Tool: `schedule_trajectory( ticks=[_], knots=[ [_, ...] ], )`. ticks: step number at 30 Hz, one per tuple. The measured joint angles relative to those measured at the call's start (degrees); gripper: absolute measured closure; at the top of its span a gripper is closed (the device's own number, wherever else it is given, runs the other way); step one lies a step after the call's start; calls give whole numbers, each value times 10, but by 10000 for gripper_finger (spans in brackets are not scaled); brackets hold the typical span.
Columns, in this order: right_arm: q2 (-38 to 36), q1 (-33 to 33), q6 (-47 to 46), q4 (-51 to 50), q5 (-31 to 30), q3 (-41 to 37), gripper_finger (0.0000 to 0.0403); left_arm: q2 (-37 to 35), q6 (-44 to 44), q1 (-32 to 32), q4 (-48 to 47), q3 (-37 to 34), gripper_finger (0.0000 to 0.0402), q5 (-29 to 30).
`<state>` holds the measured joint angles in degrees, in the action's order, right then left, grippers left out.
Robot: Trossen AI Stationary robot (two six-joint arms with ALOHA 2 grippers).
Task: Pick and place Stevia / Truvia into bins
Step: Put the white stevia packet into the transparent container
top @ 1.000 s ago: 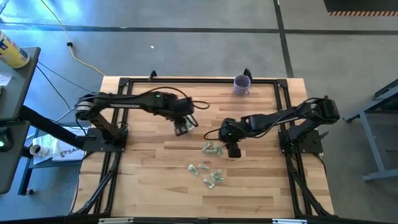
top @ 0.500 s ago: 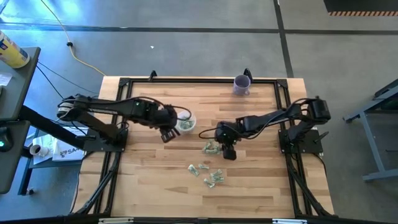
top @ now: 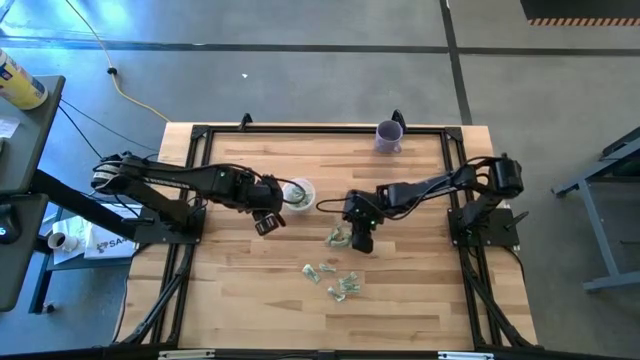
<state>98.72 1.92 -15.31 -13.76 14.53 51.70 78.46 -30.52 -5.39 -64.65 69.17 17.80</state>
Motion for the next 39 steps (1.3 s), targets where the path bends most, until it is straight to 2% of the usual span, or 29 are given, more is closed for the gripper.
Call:
schedule_trajectory(
  ticks=[3, 7, 9, 14, 22, 24, 28, 32, 36, 39],
  knots=[
    [0, 9, -10, 1, 1, 0, 300, 0, 0, 0, 0, 0, 252, 0],
    [0, 23, -27, -1, 9, 0, 371, 0, 0, 0, -3, 0, 253, 0],
    [-1, 29, -27, -2, 9, 0, 394, 0, 0, 0, -7, 0, 255, 0],
    [-9, 47, -15, -20, -8, 50, 395, 0, -12, 0, -38, 0, 259, 0],
    [5, 91, 70, -23, -47, 205, 401, -26, -91, -47, -56, -12, 259, 42],
    [29, 104, 78, -25, -49, 242, 399, -45, -131, -62, -46, -33, 259, 53],
    [107, 114, 84, -32, -11, 309, 402, -76, -209, -90, -17, -87, 259, 56],
    [188, 102, 112, -50, -27, 390, 392, -100, -266, -115, 13, -130, 259, 55],
    [242, 96, 142, -122, -33, 474, 368, -103, -309, -141, 21, -144, 259, 53],
    [264, 92, 170, -187, -59, 525, 335, -102, -319, -157, 24, -144, 259, 56]
  ],
)
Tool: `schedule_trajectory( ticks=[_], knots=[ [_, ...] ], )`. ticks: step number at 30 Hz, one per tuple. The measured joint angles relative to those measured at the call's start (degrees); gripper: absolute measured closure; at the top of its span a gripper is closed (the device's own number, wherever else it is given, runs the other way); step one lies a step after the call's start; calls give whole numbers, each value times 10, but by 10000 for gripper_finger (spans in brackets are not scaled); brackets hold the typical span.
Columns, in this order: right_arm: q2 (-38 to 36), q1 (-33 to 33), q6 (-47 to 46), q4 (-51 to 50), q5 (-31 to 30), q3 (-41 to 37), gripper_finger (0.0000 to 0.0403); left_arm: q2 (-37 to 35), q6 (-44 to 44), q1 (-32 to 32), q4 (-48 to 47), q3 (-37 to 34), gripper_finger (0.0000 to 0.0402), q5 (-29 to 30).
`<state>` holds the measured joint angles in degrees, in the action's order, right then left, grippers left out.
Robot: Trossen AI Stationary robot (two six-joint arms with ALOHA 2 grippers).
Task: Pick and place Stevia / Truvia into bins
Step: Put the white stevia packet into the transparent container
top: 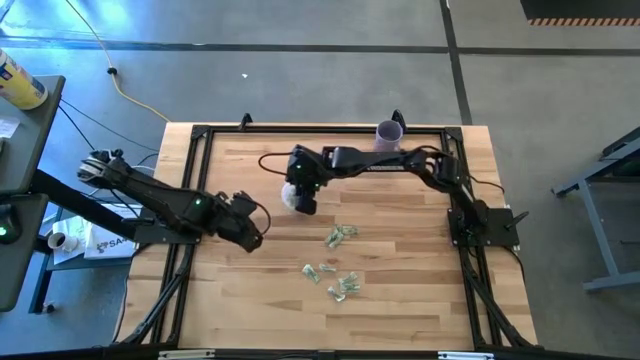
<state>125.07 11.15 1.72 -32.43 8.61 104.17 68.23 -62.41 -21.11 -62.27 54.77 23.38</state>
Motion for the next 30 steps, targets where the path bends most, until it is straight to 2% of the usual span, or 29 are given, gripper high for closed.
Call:
schedule_trajectory(
  ticks=[6, 10, 15, 17, 20, 26, 30],
  knots=[
    [6, -7, 43, -49, -46, 54, 265, 2, -5, -5, -4, 0, 259, 16],
    [5, -7, 66, -103, -48, 70, 225, 2, -4, -3, -10, 0, 259, 26],
    [-11, -11, 127, -252, -45, 62, 198, 2, -5, -3, -9, 0, 259, 26],
    [-22, -13, 145, -291, -28, 27, 195, 2, -3, -3, -9, 0, 259, 28],
    [-52, -17, 135, -275, -2, -75, 195, 2, 3, -3, -9, 0, 259, 30],
    [-161, -46, 60, -121, -3, -296, 195, 2, 8, -3, -12, 0, 259, 36],
    [-187, -68, 32, -24, -22, -361, 195, 2, 28, -3, -13, 0, 259, 45]
  ],
)
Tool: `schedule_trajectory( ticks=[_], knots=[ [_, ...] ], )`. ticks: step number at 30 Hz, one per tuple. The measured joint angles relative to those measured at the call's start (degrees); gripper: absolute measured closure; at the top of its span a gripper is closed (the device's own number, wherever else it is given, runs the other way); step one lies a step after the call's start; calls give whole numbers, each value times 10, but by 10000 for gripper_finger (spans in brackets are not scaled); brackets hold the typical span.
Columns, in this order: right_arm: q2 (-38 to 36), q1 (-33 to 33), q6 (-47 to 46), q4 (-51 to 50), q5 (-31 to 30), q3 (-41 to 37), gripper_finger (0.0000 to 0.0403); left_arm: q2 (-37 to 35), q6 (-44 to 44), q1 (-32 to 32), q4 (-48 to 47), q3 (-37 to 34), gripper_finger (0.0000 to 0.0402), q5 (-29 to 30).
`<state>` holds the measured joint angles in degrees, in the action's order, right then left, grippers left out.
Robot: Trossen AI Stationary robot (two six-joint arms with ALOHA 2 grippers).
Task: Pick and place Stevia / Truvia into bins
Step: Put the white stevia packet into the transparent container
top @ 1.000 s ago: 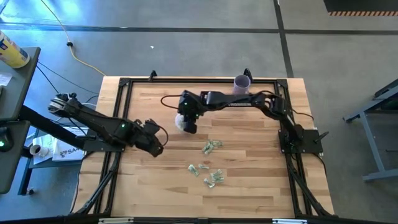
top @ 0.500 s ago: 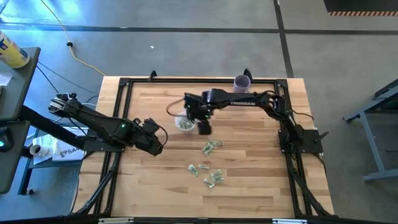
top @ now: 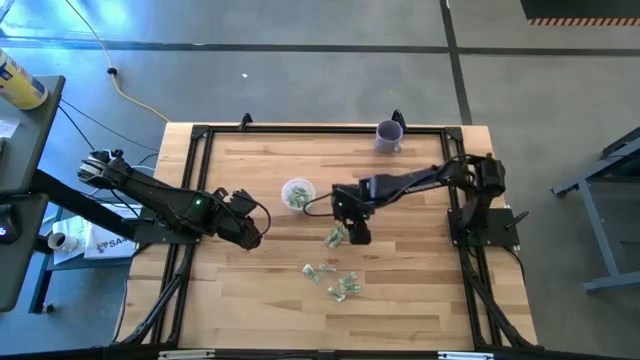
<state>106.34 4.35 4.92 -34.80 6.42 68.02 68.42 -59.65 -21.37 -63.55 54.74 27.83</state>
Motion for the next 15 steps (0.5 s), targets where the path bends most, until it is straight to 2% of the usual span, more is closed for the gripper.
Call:
schedule_trajectory(
  ticks=[9, 12, 15],
  knots=[
    [3, -8, -90, 85, -33, -76, 199, 0, 0, 0, 0, 0, 259, -5],
    [3, -8, -94, 85, -38, -79, 223, 0, -5, 0, 0, 0, 259, -5],
    [4, -10, -94, 84, -44, -79, 266, 0, -6, 0, 0, 0, 259, -5]
  ],
)
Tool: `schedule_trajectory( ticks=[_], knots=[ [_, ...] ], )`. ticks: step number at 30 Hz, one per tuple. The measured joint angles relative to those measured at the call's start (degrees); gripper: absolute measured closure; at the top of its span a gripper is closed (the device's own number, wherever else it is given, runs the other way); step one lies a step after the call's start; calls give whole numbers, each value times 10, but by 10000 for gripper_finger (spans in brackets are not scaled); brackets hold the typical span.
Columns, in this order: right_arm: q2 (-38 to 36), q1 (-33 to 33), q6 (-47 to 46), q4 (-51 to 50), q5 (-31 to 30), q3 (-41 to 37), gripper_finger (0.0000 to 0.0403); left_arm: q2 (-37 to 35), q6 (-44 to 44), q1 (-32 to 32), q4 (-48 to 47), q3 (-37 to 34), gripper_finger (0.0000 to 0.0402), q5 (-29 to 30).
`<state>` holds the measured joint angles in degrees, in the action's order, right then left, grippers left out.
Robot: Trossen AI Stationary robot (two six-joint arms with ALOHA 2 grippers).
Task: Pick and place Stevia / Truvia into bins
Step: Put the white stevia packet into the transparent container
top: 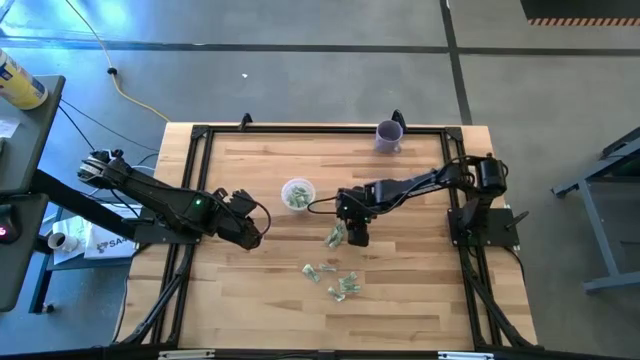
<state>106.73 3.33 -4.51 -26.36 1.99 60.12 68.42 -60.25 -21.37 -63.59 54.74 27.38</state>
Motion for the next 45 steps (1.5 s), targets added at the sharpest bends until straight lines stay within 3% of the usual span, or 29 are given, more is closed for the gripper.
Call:
schedule_trajectory(
  ticks=[7, 13, 19, 24, 29, 35, 45],
  knots=[
    [1, 0, -14, -6, 9, 3, 392, 0, -15, 0, -6, 0, 259, 0],
    [-22, 20, -28, -44, -35, 44, 396, 0, -31, 0, -10, 0, 259, 0],
    [-47, 62, 3, -13, -70, 151, 399, -1, -31, 0, -10, 0, 259, 13],
    [6, 85, 23, 11, -31, 263, 397, -7, -32, 0, -9, 0, 259, 18],
    [108, 74, 34, -38, 34, 365, 400, -7, -40, 0, -9, 0, 259, 18],
    [180, 62, 44, -113, -2, 448, 353, -7, -56, 0, -5, 0, 259, 14],
    [150, 60, 138, -236, 8, 487, 206, -7, -62, 0, -4, 0, 259, 8]
  ],
)
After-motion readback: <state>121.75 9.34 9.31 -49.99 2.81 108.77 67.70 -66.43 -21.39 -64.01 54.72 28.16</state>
